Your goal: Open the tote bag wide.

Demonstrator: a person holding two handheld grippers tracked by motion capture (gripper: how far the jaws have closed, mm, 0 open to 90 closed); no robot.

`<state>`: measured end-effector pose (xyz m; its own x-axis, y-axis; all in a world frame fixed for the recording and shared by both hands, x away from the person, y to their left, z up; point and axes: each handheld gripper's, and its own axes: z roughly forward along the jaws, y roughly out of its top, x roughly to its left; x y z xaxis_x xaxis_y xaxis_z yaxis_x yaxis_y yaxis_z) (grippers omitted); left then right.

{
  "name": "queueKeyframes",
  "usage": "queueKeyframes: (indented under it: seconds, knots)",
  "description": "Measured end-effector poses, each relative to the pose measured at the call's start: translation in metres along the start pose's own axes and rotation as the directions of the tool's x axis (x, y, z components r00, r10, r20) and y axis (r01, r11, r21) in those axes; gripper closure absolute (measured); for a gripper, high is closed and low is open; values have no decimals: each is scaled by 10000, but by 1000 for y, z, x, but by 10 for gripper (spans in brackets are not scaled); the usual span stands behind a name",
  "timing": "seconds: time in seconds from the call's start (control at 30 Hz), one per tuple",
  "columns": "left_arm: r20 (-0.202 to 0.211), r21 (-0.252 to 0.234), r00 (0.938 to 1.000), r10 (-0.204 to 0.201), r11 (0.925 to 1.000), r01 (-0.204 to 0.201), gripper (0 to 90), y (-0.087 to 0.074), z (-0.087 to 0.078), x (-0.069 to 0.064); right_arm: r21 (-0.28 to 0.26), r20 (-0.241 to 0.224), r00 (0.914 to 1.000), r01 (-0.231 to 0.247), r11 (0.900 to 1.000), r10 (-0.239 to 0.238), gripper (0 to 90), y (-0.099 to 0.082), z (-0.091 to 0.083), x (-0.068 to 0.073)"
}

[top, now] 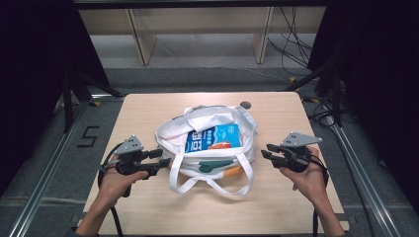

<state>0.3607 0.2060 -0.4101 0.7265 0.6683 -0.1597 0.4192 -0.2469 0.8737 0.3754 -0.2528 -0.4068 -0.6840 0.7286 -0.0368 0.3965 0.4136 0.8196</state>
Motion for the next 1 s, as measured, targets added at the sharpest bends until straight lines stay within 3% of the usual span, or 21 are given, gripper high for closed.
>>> queueKeyframes:
  seconds: [0.1,0.13,0.2,0.23,0.4,0.43,0.47,0.53,0.6,0.8,0.87,0.97,1.0]
  knots:
    - [-18,15,10000,83,10000,-82,461,-1,-1,-1,-118,96,9999,137,9998,-136,637,-2,1,1]
    - [-53,-46,9999,93,9999,-94,461,-1,-1,-3,50,27,9999,-140,9999,140,629,-3,1,4]
    - [-58,65,9996,284,9996,-283,440,-3,-2,-4,13,30,10000,52,10000,-52,600,-4,1,3]
    - [-51,34,9996,274,9996,-274,419,-4,-2,-6,120,40,9997,-258,9996,257,560,-6,0,7]
    - [-74,4,9993,375,9993,-375,369,-8,-4,-11,-64,216,9997,-100,9999,101,477,-9,-1,7]
    - [-139,17,9993,351,9994,-351,362,-9,-6,-14,-140,271,9995,-142,9998,146,462,-10,-1,8]
    - [-45,-25,9997,234,9997,-234,356,-10,-7,-16,11,202,9986,-498,9988,498,450,-11,-3,11]
    - [-152,-14,9994,305,9995,-305,348,-11,-8,-17,-9,198,9993,-325,9995,325,440,-12,-3,11]
    - [-94,23,9987,510,9987,-510,326,-15,-9,-20,-76,142,9987,-481,9988,482,416,-15,-5,14]
    - [22,36,9987,501,9987,-501,314,-24,-9,-25,-69,139,9978,-640,9979,641,379,-22,-8,19]
    - [7,118,9987,507,9986,-507,309,-28,-9,-27,-62,122,9991,-404,9992,405,367,-26,-8,19]
    - [12,154,9995,303,9994,-304,307,-33,-9,-31,36,126,9971,-745,9972,744,363,-30,-9,24]
    - [0,105,9993,372,9993,-372,307,-35,-10,-31,-76,135,9990,-432,9990,433,360,-33,-9,23]
